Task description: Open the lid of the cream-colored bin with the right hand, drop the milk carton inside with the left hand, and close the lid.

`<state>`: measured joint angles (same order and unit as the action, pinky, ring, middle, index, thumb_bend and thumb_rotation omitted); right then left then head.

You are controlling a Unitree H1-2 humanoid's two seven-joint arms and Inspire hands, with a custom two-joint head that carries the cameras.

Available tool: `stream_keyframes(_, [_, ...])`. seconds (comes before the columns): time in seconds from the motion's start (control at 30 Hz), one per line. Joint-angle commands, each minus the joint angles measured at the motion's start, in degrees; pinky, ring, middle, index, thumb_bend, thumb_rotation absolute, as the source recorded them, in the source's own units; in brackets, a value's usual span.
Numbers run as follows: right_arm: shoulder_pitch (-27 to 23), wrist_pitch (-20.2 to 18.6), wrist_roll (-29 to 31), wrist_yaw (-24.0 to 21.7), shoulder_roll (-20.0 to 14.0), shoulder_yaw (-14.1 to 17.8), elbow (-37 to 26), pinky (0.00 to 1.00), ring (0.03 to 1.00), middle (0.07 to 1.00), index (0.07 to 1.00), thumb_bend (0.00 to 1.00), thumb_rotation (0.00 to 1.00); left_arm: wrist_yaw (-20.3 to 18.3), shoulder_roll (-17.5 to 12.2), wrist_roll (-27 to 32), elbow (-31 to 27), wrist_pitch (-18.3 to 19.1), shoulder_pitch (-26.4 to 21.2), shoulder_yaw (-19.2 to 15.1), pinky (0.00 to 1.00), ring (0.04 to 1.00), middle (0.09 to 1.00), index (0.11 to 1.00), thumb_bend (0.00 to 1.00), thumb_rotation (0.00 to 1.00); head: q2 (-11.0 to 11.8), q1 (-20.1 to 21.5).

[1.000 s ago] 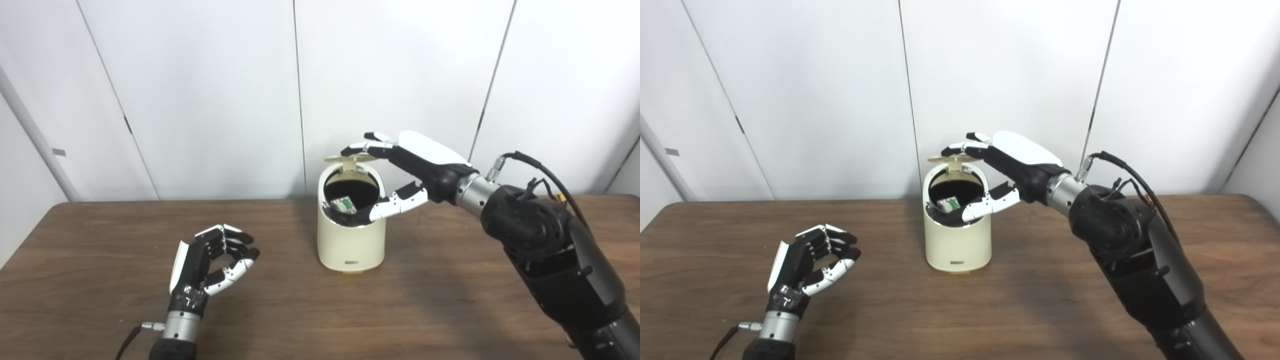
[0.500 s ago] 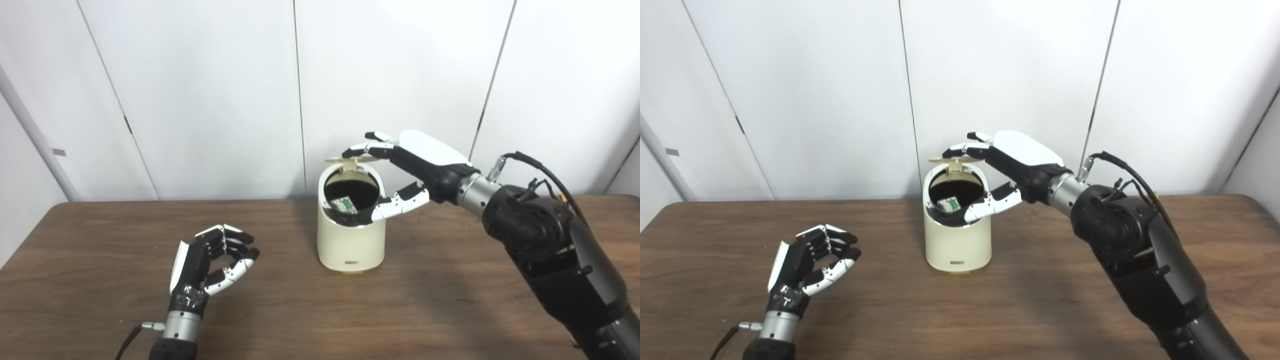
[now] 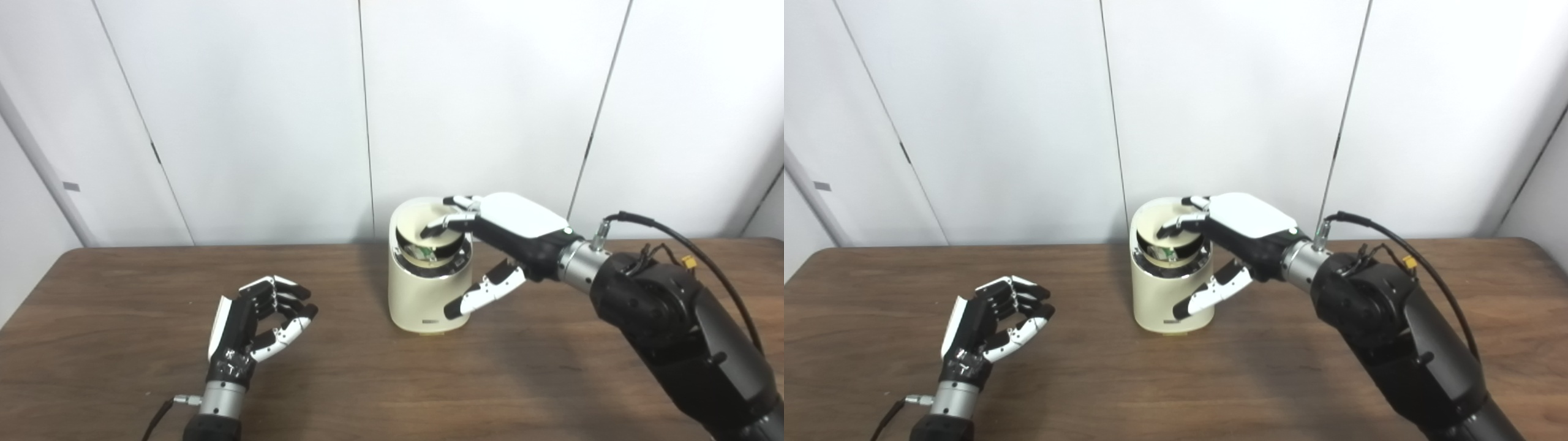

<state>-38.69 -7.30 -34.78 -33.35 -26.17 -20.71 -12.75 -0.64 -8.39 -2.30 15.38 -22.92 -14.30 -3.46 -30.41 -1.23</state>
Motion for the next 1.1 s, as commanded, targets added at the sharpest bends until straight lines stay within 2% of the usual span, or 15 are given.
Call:
stream_keyframes(0.0, [-1.6, 1.8, -0.3, 0.3, -0.8, 0.6, -1.7, 0.99, 0.981, 0.81, 0.815, 0.71, 0.55, 0.4, 1.1, 0.2, 0.0, -0.2, 1.6, 0.5, 0.38, 0.473, 0.568, 0.493, 0.51, 0.07, -0.2, -0.2])
stream_keyframes(0.33, [0.3, 5.5, -2.8, 0.2, -1.4, 0.0, -1.0, 0.97, 0.972, 0.808, 0.818, 0.73, 0.54, 0.0, 1.1, 0.6, -0.6, 0.5, 1.9, 0.4, 0.38, 0.472, 0.565, 0.493, 0.51, 0.07, -0.8, -0.3])
stream_keyframes(0.57, [1.0, 6.7, -5.6, -1.0, -1.7, -0.7, -0.7, 0.96, 0.969, 0.817, 0.823, 0.74, 0.55, 0.1, 1.1, 0.4, -1.0, 0.5, 1.9, 0.4, 0.39, 0.479, 0.567, 0.493, 0.51, 0.07, -1.1, -0.4])
stream_keyframes(0.9, [1.3, 9.3, -15.3, -2.4, -2.5, -4.2, 0.5, 0.98, 0.984, 0.826, 0.835, 0.75, 0.61, 0.2, 1.1, 0.2, -1.6, 0.5, 2.2, 0.4, 0.38, 0.469, 0.562, 0.493, 0.51, 0.07, -1.5, -0.6])
stream_keyframes(1.07, [1.7, 8.8, -17.1, -3.1, -2.1, -4.6, 1.0, 0.99, 0.998, 0.822, 0.836, 0.75, 0.58, 0.1, 1.2, 0.4, -2.0, 1.0, 2.4, 0.5, 0.38, 0.471, 0.563, 0.493, 0.51, 0.07, -1.7, -0.7])
